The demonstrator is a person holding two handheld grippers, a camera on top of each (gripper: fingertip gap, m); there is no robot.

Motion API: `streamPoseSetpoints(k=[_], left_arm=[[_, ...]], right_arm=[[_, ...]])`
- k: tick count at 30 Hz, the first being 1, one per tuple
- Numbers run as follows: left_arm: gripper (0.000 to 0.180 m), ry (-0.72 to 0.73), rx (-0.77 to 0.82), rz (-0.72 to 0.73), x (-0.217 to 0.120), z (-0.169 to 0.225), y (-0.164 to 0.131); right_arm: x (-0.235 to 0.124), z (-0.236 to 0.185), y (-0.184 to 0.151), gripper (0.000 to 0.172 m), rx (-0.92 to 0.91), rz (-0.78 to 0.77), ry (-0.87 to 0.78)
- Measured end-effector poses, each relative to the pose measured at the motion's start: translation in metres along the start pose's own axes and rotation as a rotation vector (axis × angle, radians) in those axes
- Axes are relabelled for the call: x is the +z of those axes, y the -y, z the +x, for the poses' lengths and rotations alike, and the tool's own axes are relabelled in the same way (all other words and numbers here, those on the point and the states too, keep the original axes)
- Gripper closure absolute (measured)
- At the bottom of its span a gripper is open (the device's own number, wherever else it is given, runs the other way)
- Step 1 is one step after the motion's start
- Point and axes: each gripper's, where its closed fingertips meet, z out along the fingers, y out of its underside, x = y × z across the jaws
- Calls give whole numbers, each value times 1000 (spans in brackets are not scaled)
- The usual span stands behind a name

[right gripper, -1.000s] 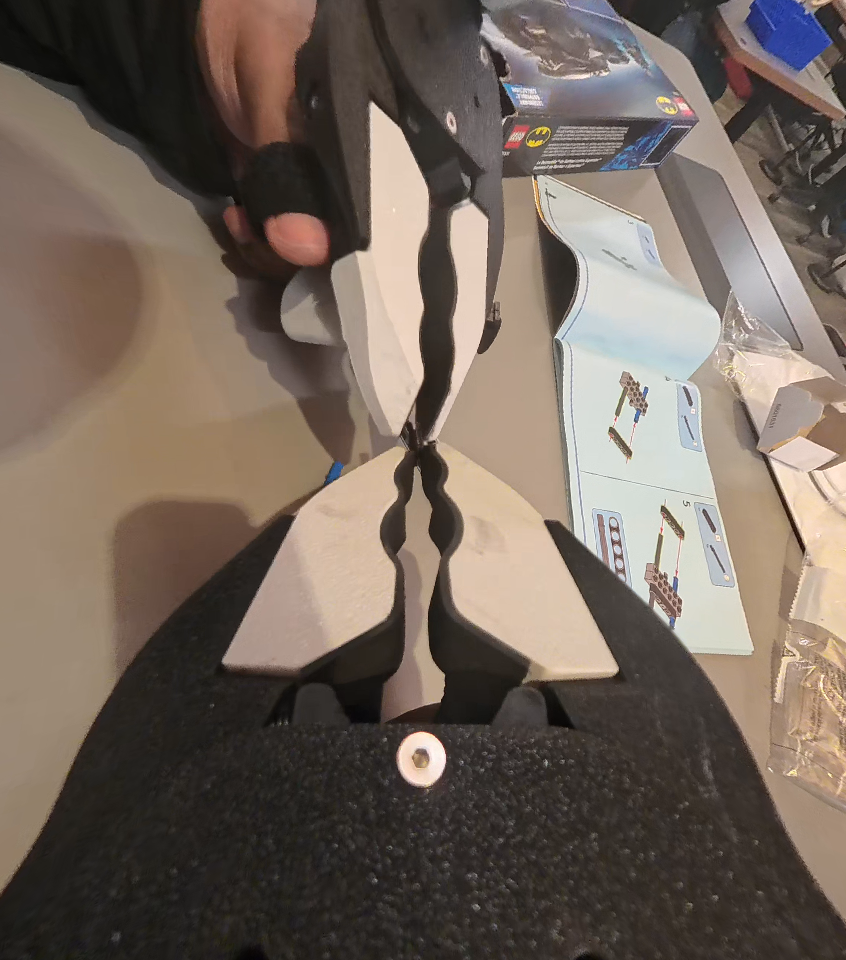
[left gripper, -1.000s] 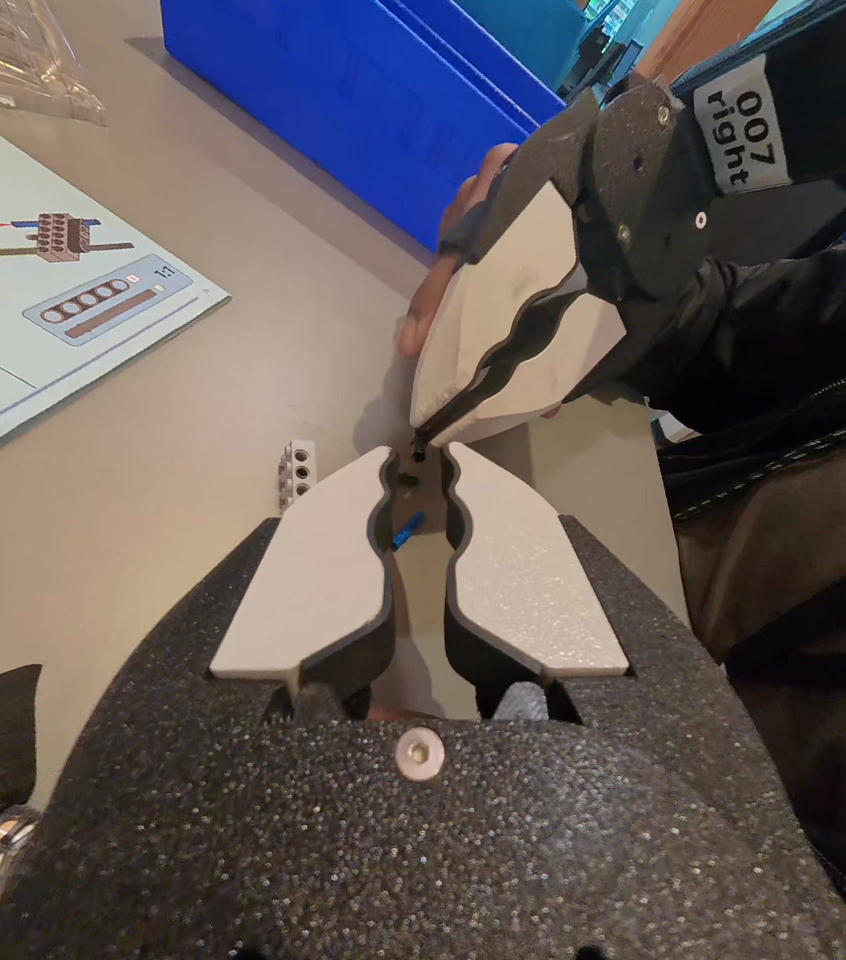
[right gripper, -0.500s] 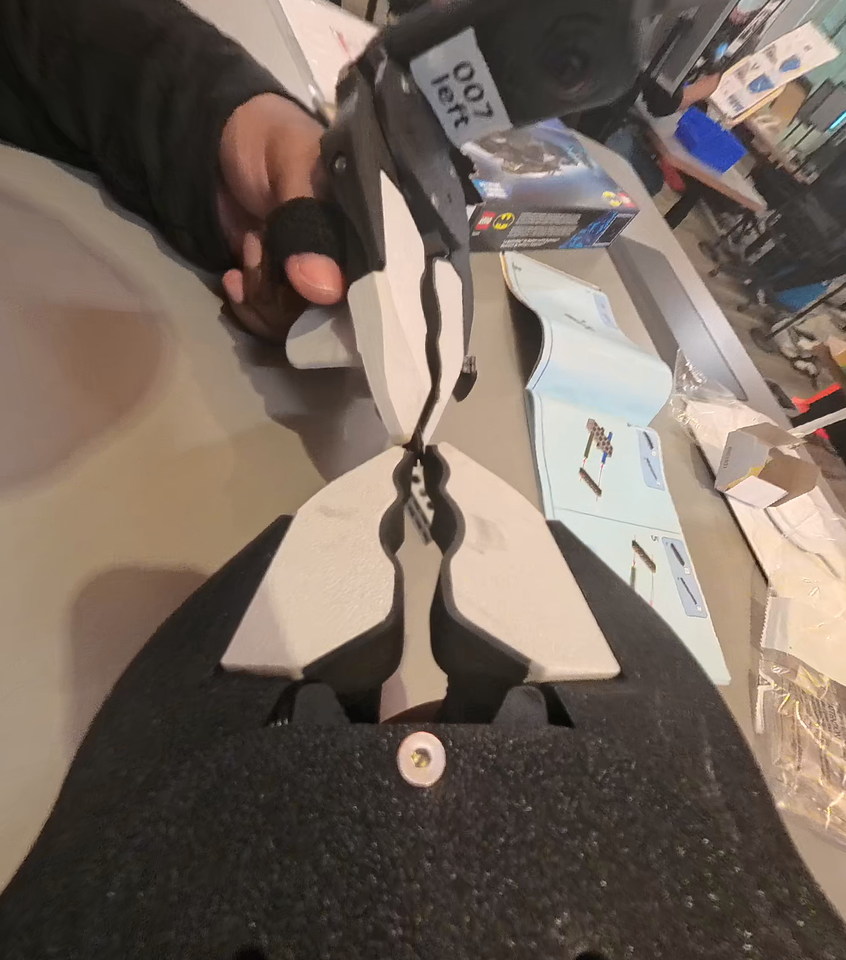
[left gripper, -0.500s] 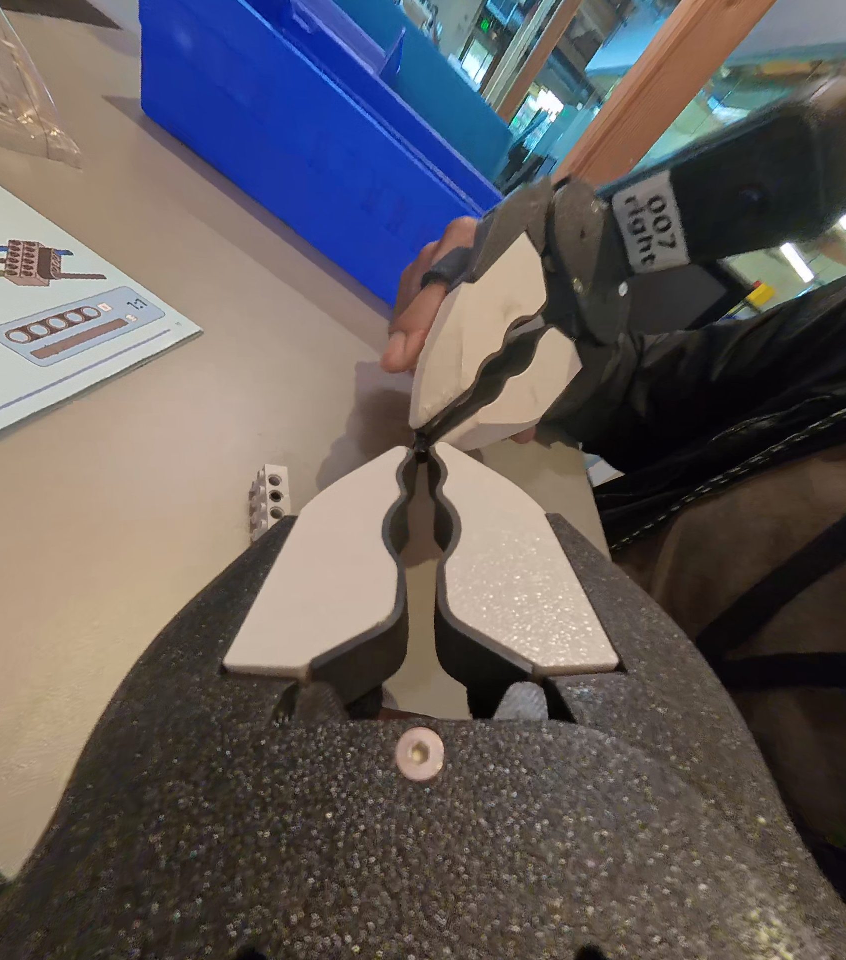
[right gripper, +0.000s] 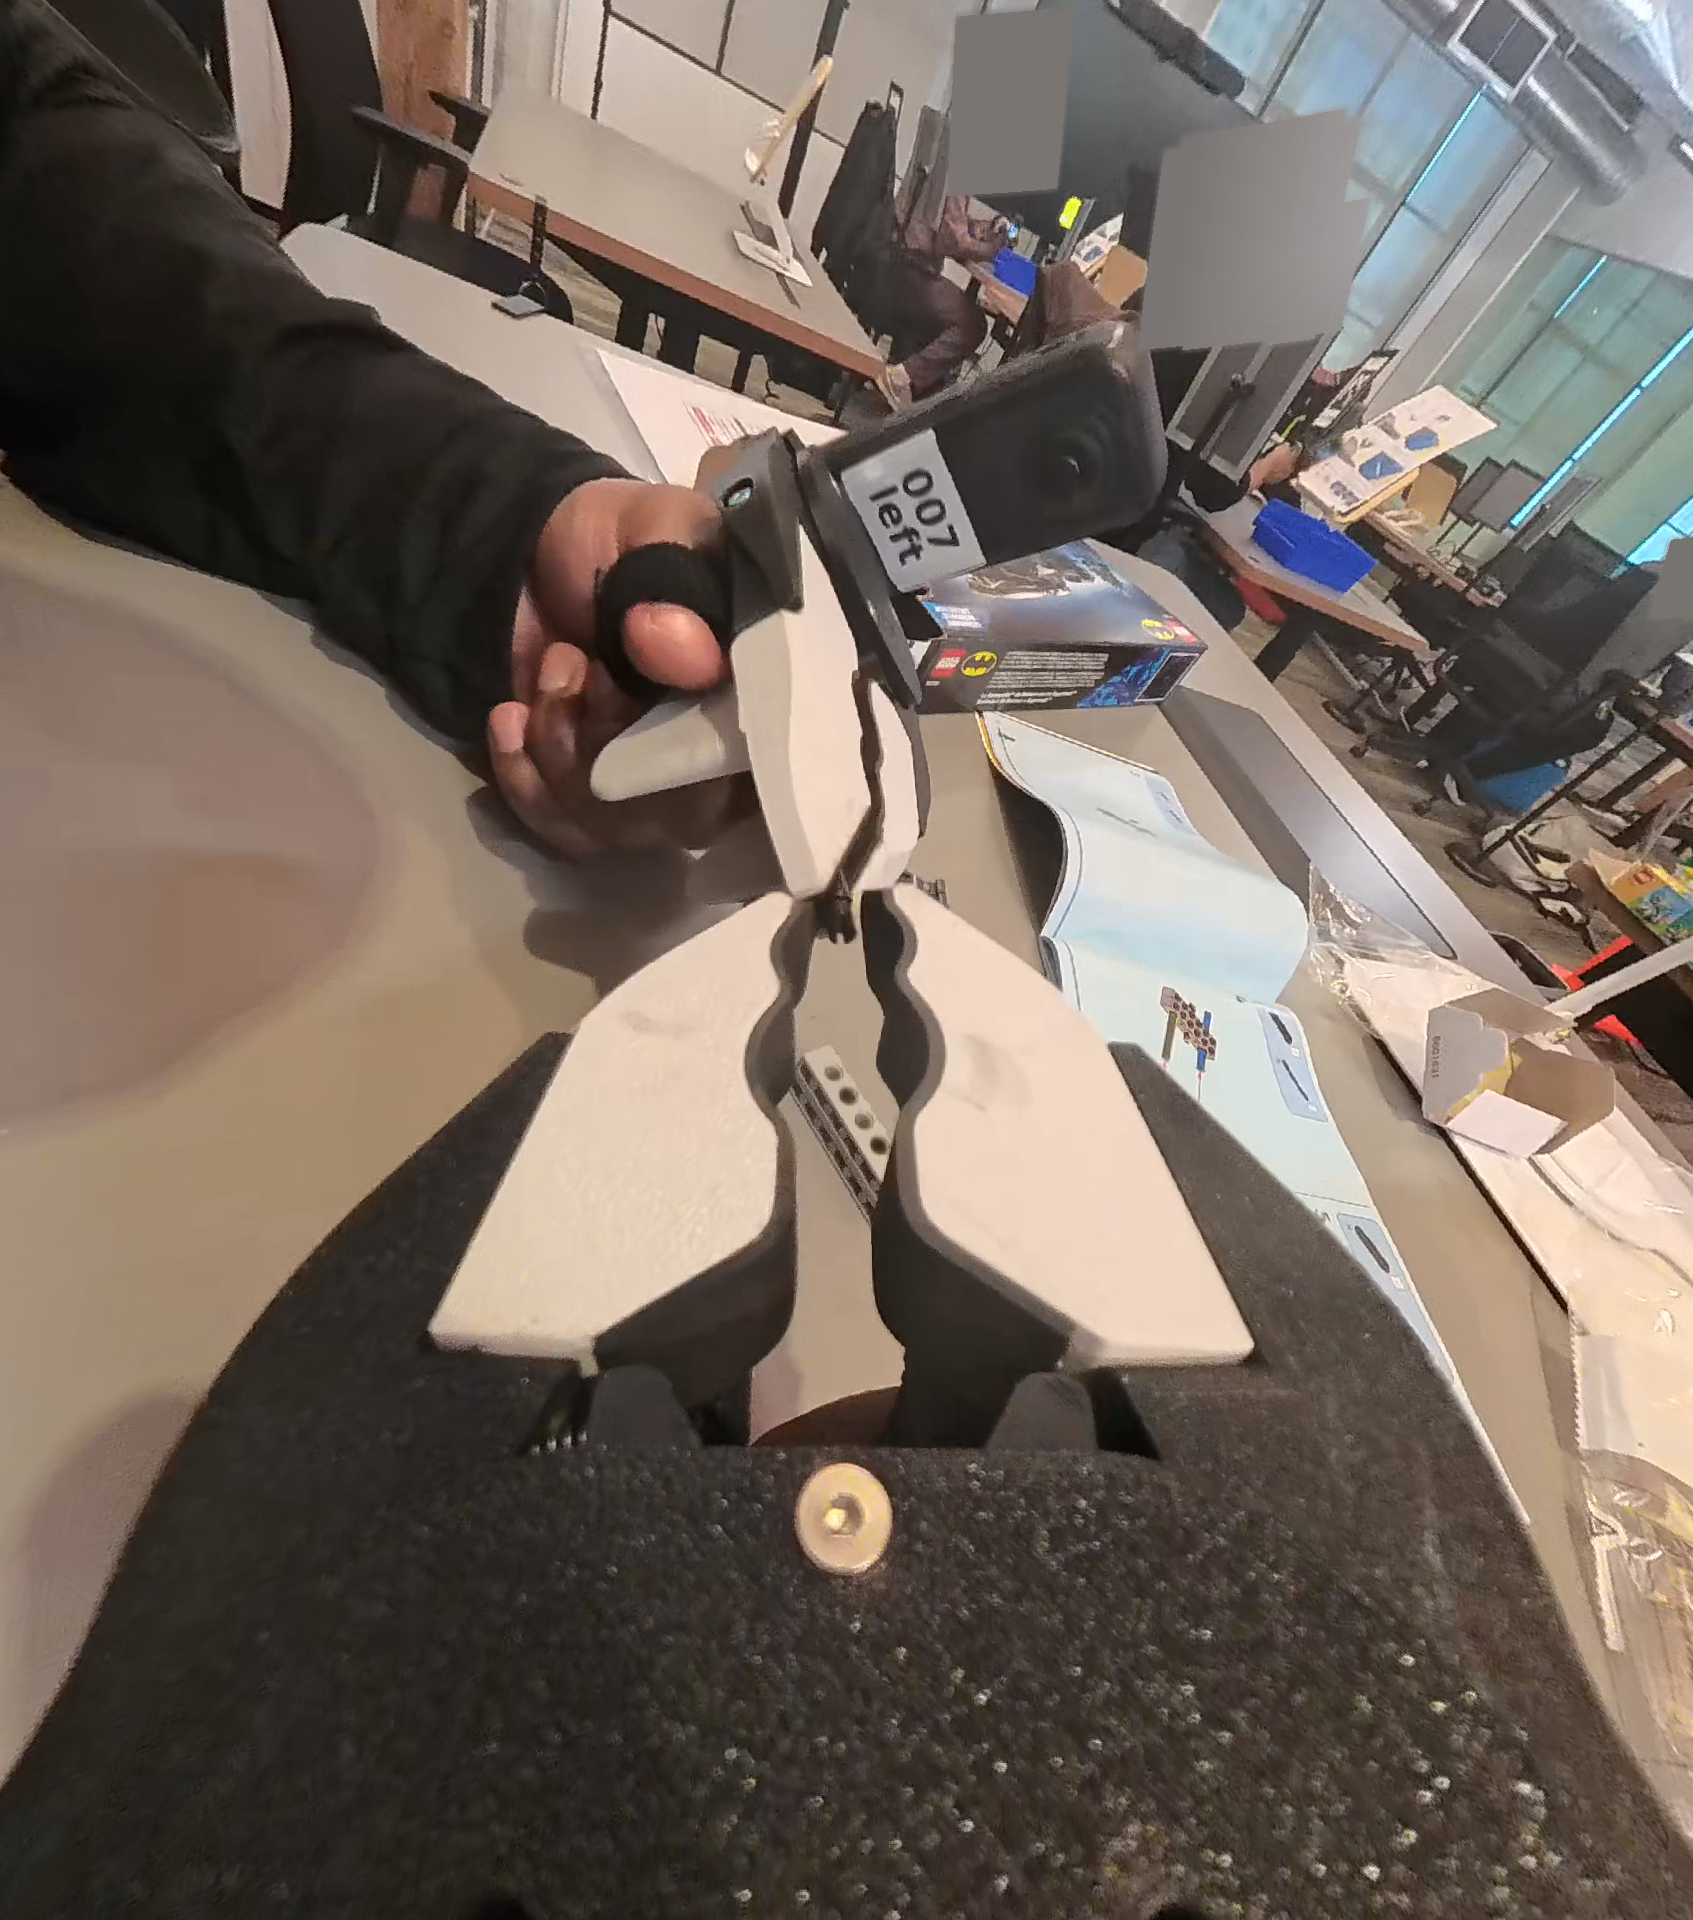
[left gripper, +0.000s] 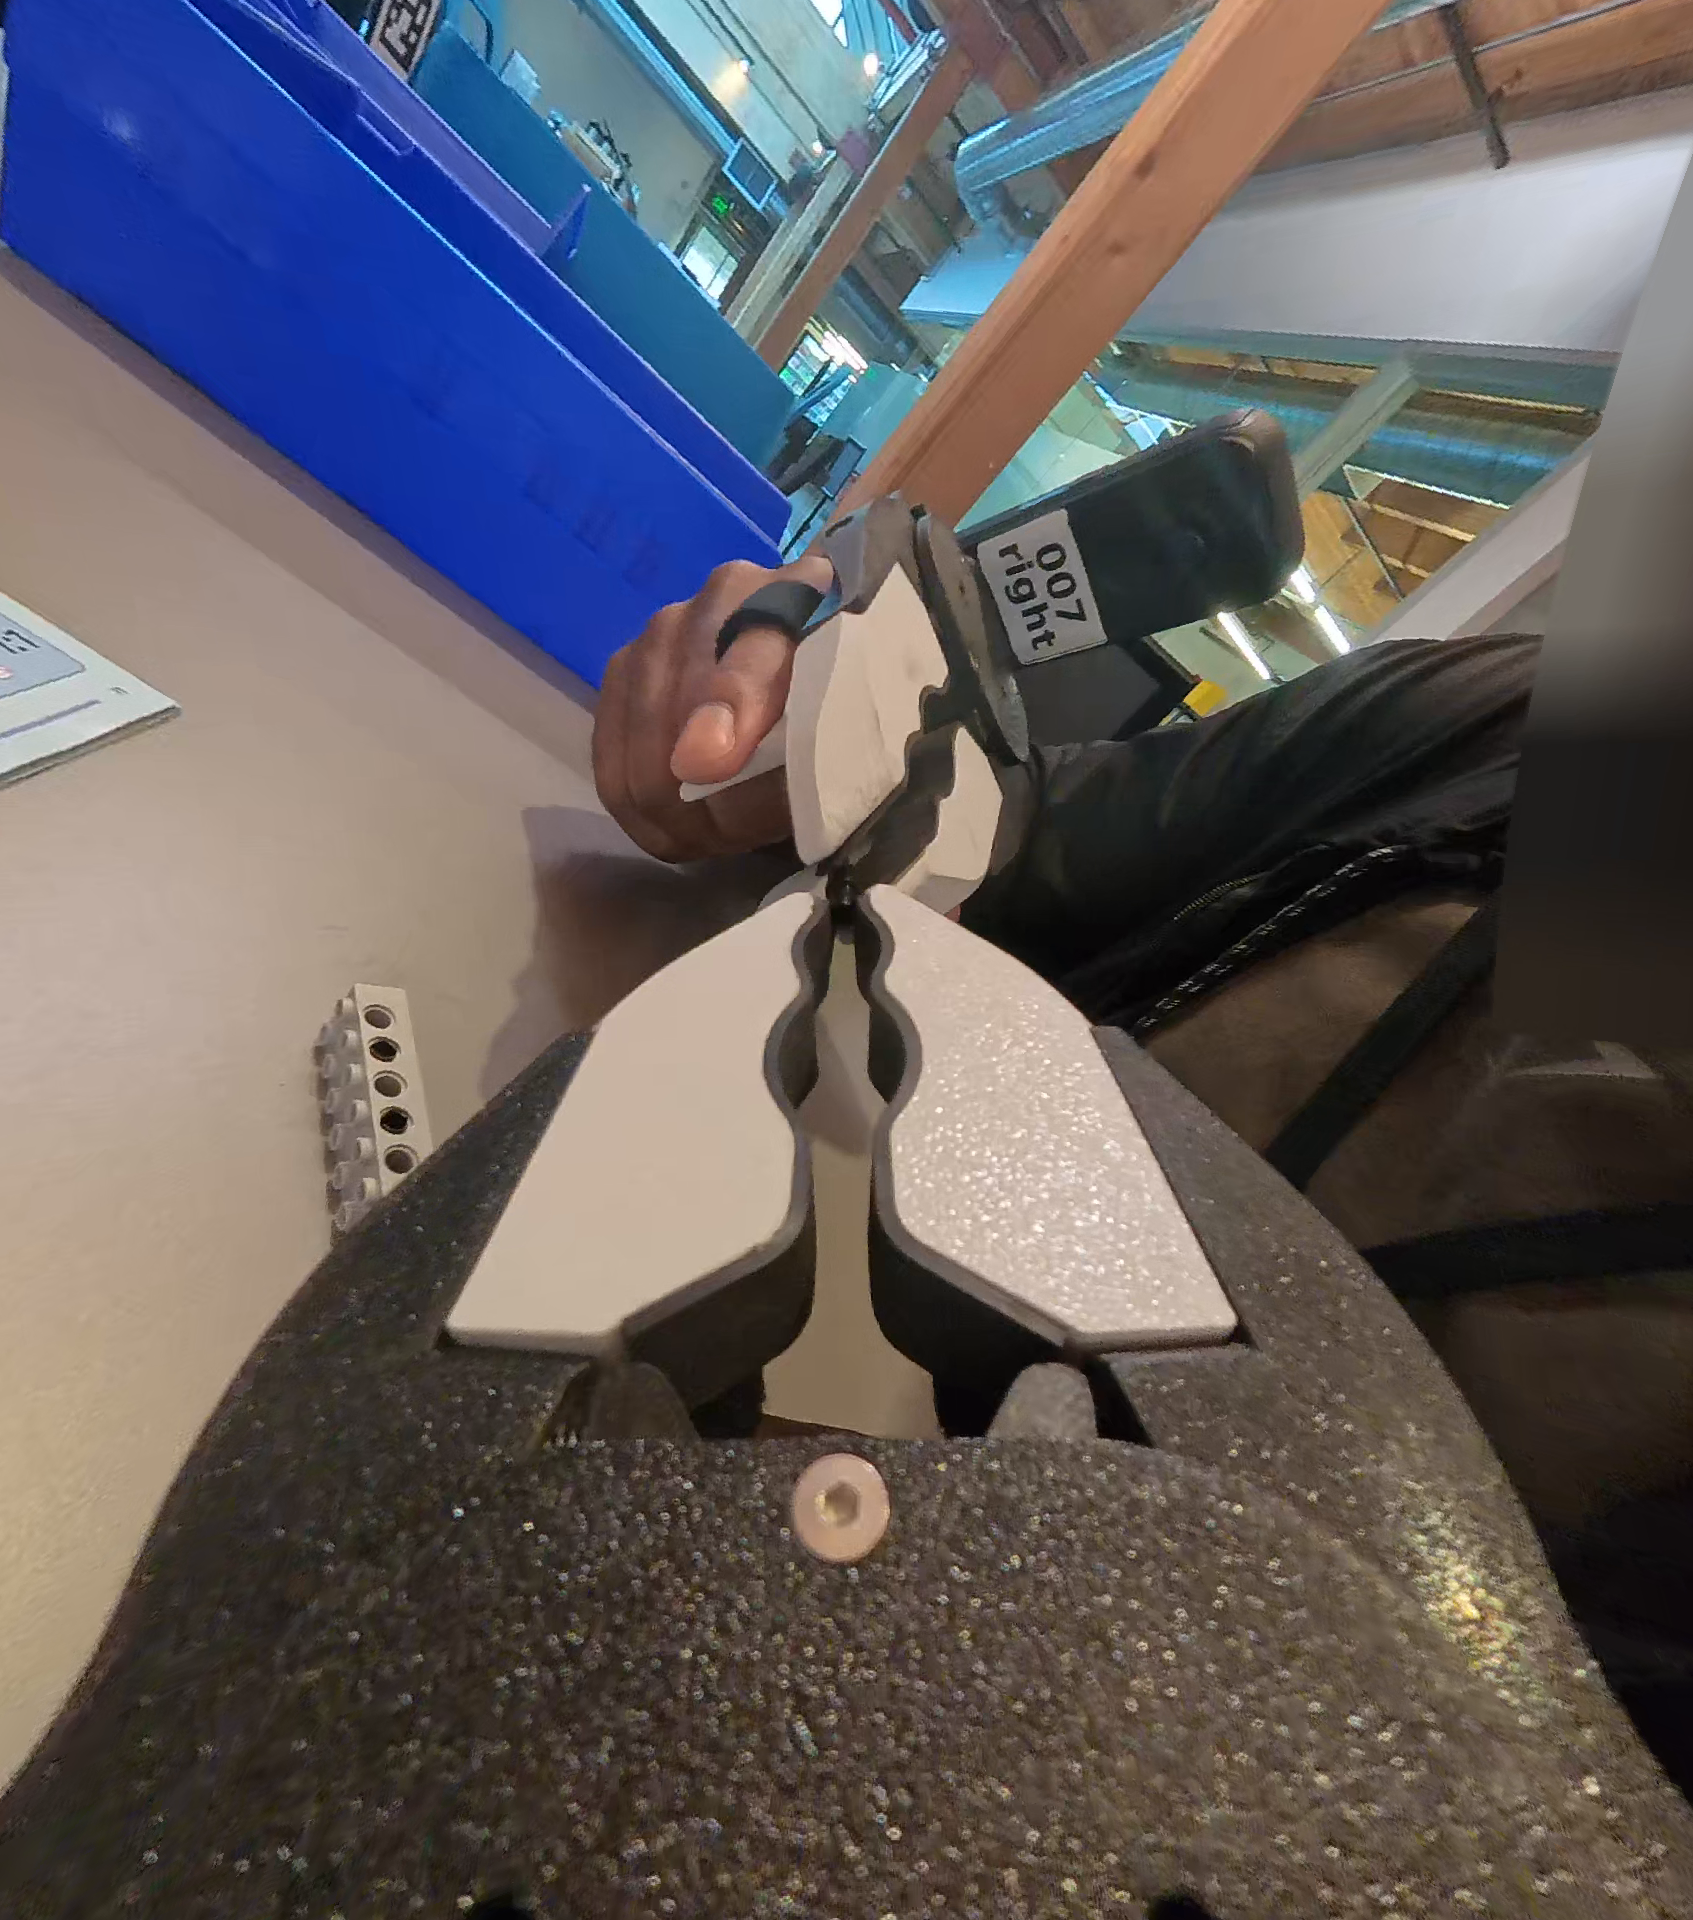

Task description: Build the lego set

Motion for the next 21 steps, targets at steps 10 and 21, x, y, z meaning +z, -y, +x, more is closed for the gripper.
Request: streamPoseSetpoints(k=[10,21], left_arm=[[177,-70,-11,-10,0,9,-2],[176,-123,-39,-29,1,15,-5]], right_arm=[[-3,-7,7,163,-3,42,38],[-5,-11,10,166,-7,60,69]])
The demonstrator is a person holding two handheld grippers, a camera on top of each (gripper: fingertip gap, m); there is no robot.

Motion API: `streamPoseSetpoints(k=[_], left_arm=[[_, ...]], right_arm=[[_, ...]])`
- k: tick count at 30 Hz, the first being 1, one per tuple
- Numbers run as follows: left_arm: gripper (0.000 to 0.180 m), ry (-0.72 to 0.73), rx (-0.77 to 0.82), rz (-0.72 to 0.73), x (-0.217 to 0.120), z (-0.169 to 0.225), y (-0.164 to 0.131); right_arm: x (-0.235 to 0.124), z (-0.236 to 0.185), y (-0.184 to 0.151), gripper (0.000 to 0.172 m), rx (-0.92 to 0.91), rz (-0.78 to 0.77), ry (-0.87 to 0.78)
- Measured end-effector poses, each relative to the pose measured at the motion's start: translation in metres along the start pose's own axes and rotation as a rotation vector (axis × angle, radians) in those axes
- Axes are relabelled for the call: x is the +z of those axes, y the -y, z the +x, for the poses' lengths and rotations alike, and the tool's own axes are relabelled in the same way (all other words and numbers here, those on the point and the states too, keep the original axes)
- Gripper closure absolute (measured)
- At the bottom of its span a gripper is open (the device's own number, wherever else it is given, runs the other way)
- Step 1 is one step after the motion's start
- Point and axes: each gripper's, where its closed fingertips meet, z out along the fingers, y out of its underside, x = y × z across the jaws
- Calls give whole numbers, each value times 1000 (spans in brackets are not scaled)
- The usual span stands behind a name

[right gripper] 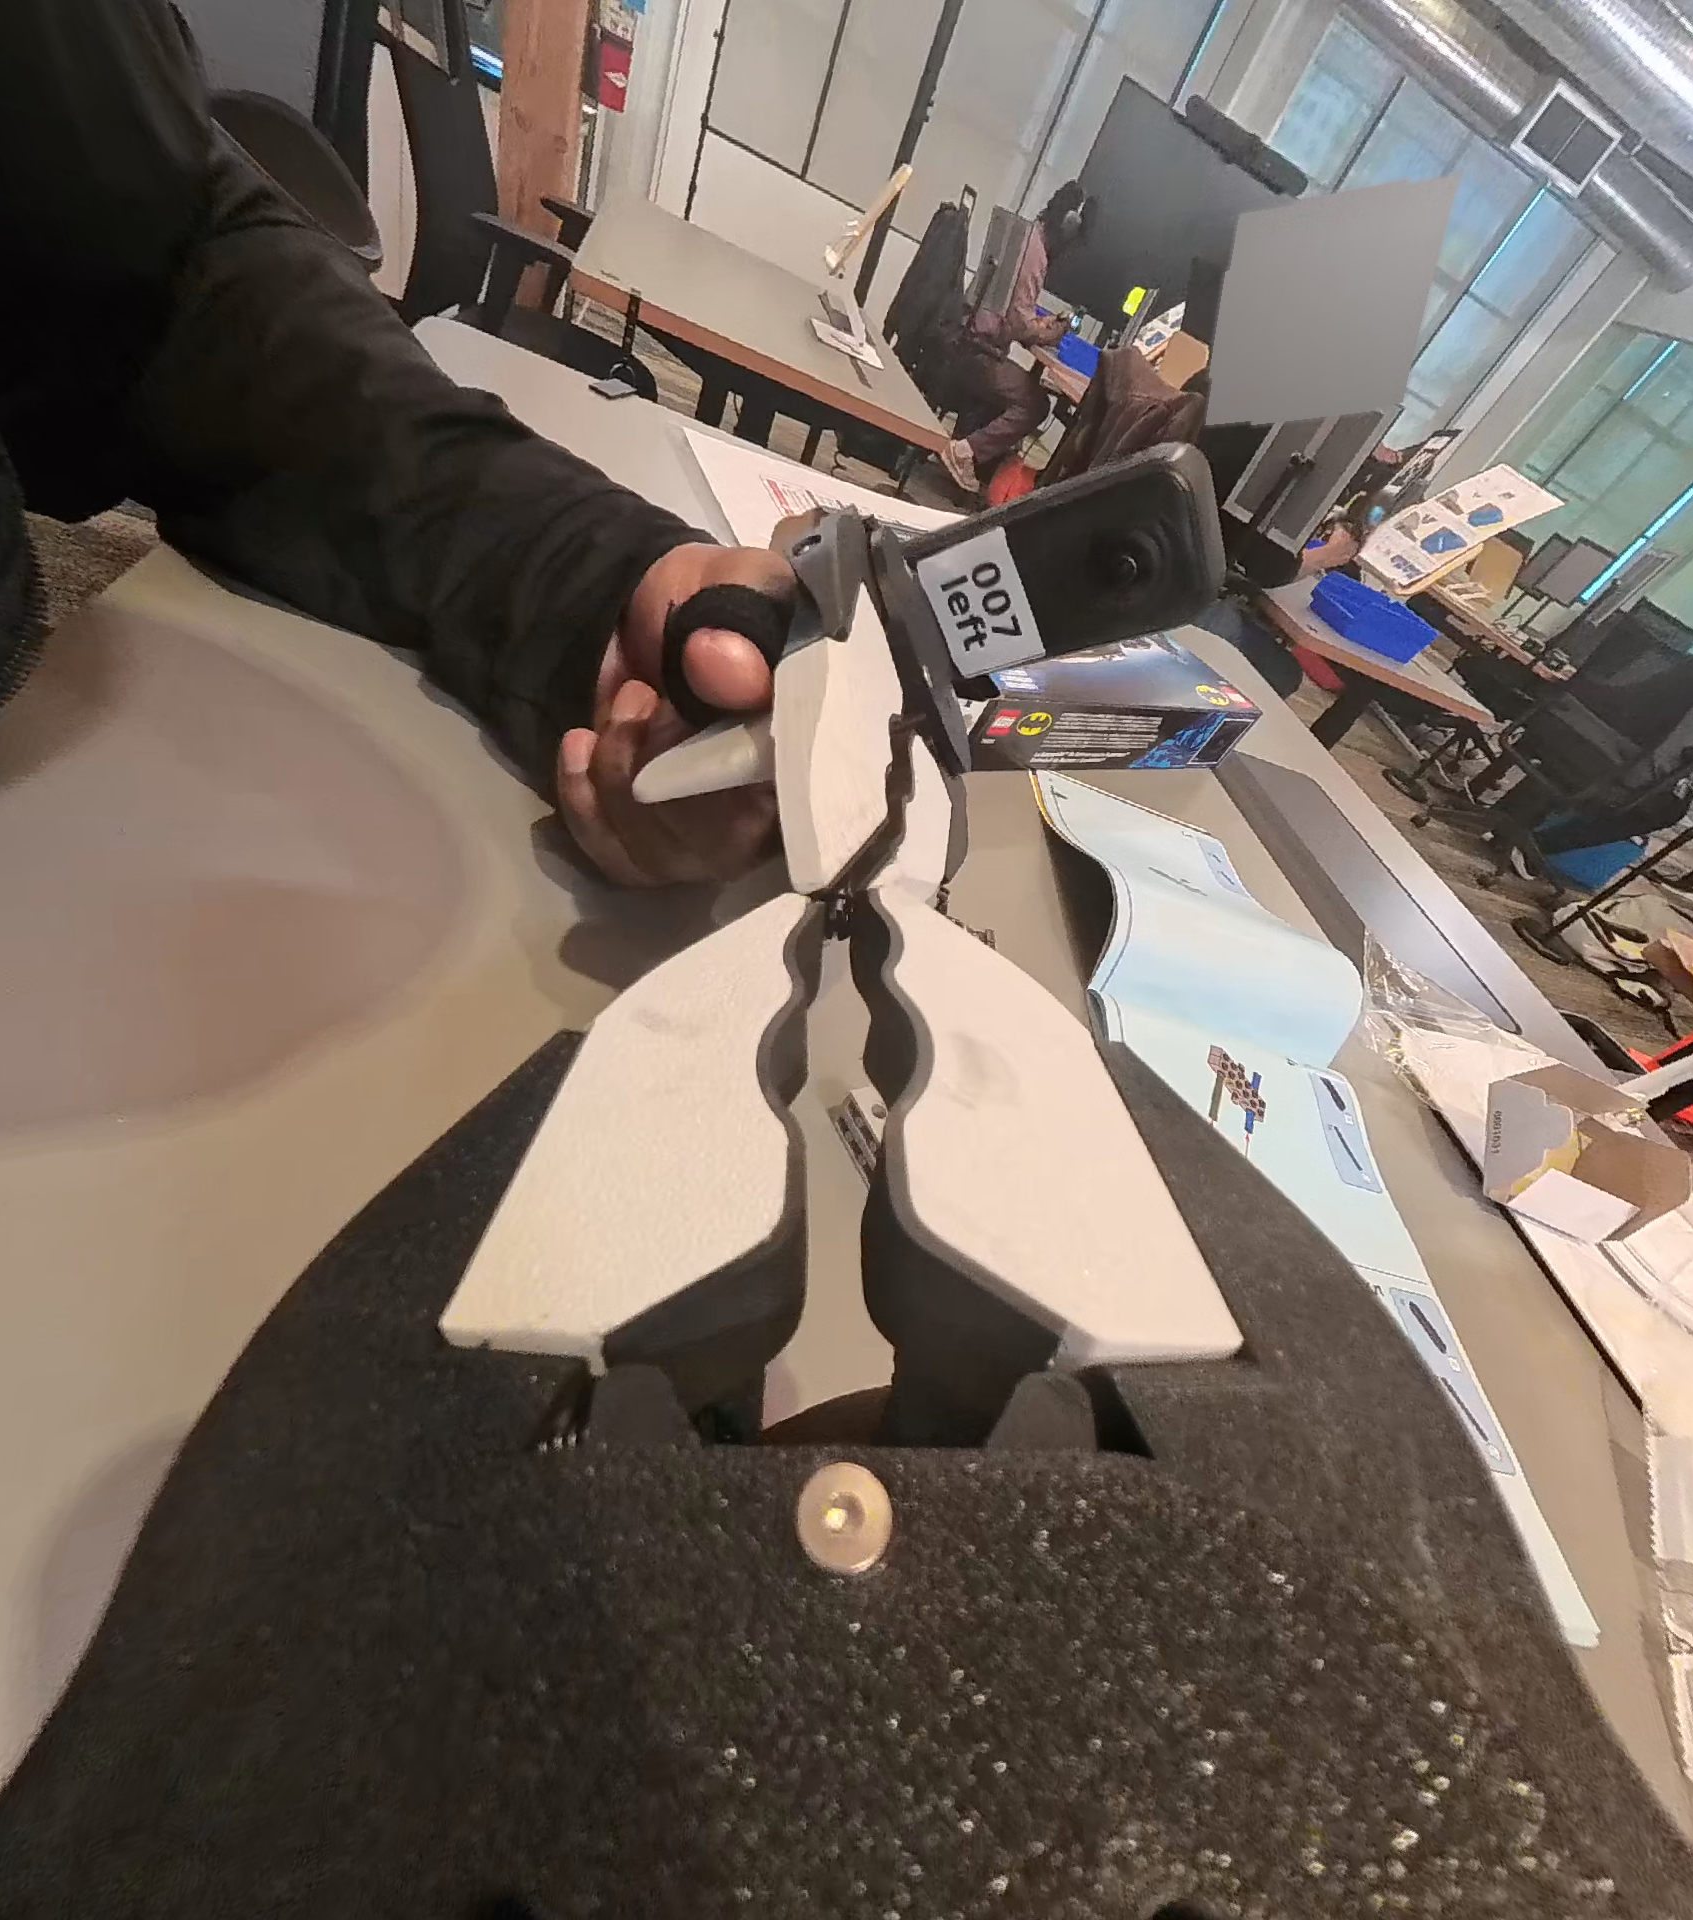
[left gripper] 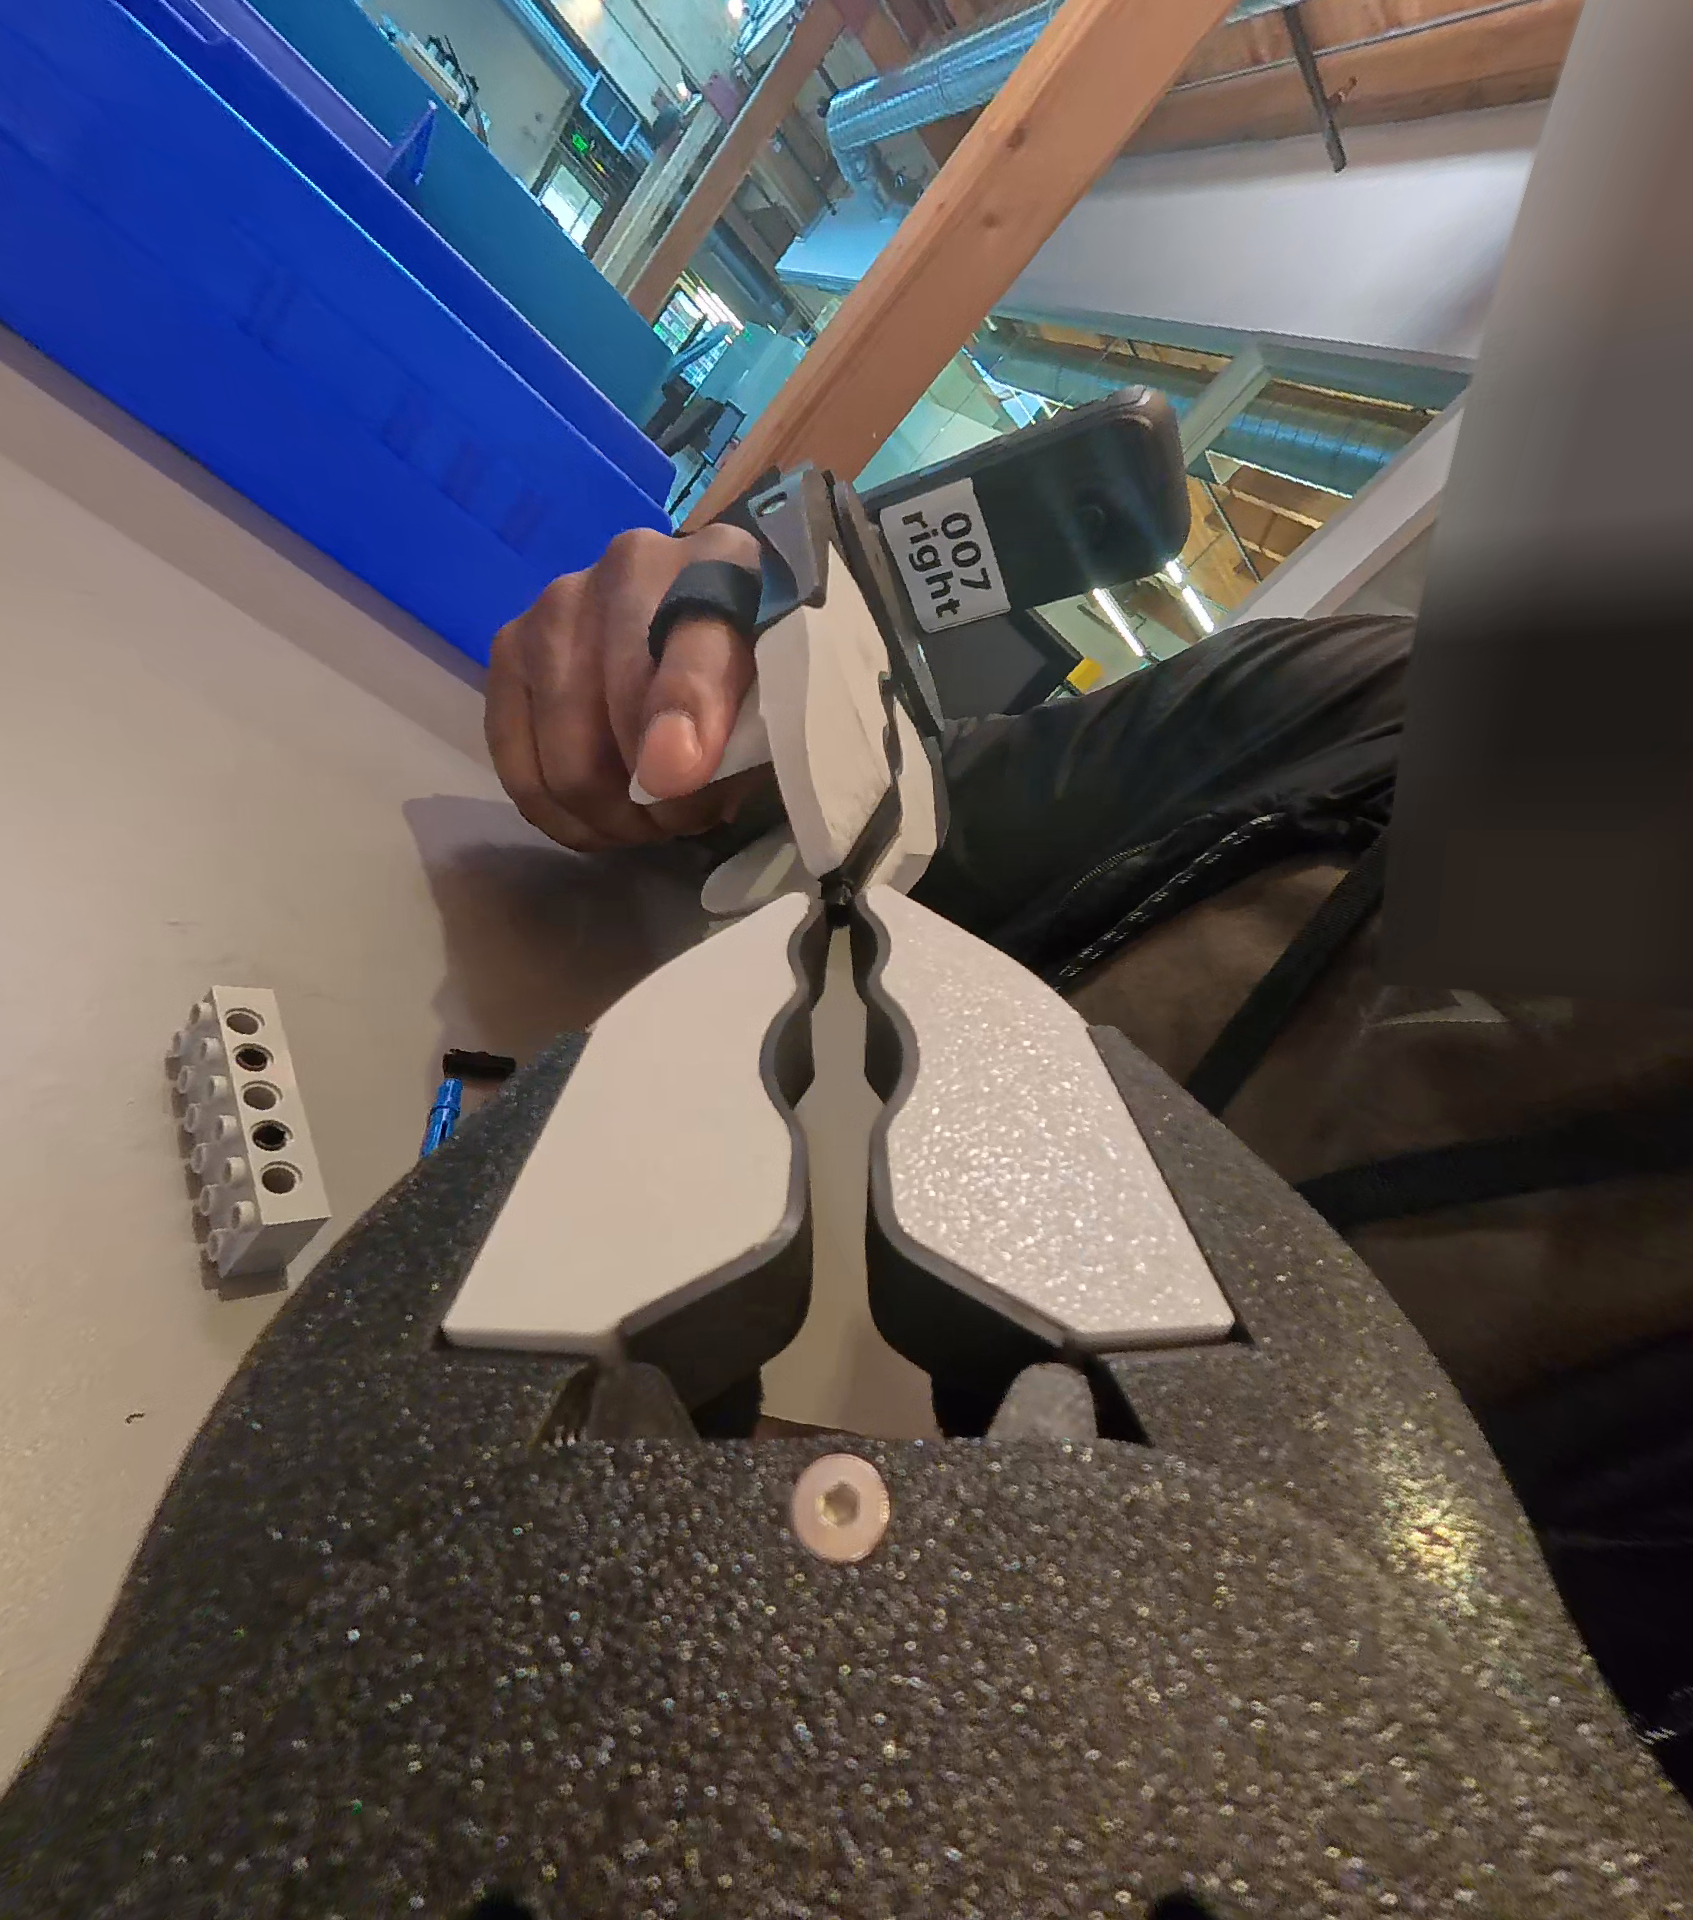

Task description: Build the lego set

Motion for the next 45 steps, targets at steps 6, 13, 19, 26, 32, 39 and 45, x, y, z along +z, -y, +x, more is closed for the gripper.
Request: streamPoseSetpoints(k=[6,13,19,26,32,39,45], left_arm=[[165,62,35,-10,-3,-5,1],[155,607,273,-206,-31,-65,-1],[154,838,370,-511,-33,-94,-14],[157,871,383,-744,-26,-106,-29],[169,817,314,-632,-22,-110,-31],[169,386,-99,146,-22,-68,34],[169,55,-347,465,-26,-46,61]], right_arm=[[-2,5,-5,167,-2,-25,-16],[-10,24,-35,167,44,-161,-68],[-9,24,-49,167,61,-226,-64],[-9,25,-58,167,64,-255,-61],[-12,31,-62,167,86,-258,-81],[-21,53,-36,167,181,-99,-189],[-16,53,-21,167,230,-12,-244]])
